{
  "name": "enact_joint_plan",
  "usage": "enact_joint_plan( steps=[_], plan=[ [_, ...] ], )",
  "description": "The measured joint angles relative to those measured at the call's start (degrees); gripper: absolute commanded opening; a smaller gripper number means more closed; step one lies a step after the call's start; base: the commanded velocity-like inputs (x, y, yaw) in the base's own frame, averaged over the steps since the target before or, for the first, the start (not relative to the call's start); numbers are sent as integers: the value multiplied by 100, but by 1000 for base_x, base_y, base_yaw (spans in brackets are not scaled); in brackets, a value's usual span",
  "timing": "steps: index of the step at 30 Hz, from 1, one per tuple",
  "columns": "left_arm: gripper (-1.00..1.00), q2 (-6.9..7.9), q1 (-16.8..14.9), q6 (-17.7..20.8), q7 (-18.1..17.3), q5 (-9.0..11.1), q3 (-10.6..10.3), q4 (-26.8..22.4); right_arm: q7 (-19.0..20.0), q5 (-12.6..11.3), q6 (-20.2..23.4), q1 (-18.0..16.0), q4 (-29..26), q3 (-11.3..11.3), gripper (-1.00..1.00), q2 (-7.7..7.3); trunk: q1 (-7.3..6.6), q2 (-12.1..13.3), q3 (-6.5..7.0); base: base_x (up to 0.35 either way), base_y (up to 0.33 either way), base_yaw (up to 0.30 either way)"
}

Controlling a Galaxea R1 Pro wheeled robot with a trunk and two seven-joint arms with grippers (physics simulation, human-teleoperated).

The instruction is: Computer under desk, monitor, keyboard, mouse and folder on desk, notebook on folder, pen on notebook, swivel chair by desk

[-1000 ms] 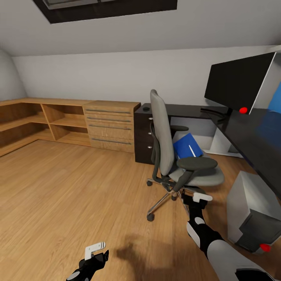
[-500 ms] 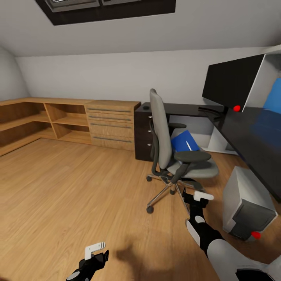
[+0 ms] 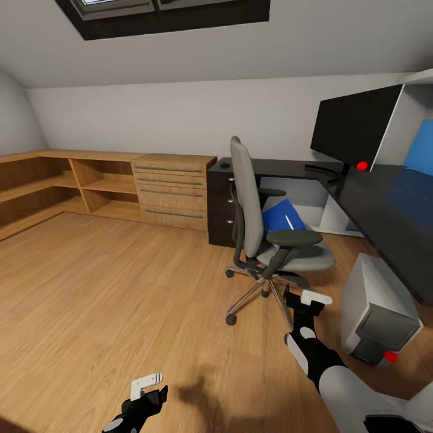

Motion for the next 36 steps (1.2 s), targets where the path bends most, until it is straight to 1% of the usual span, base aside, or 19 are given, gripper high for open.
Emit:
enact_joint_plan(
  steps=[6,11,21,30,36],
  plan=[
    [100,0,0,0,0,0,0,0,-18,-2,351,2,-231,1,100,-3,0,0,0,-3,0,0],
    [100,0,0,0,0,0,-2,2,-20,-2,511,6,-391,0,100,-4,0,0,0,0,0,0],
    [100,0,0,0,0,0,-1,1,-24,-2,672,18,-662,-5,100,-6,0,0,0,0,0,0],
    [100,0,0,0,0,0,-2,5,-26,5,708,37,-1034,-6,100,-7,0,0,0,0,0,0],
    [100,0,0,0,0,0,-7,8,-38,11,724,45,-1163,-6,100,-15,0,0,0,0,0,0]
  ],
)
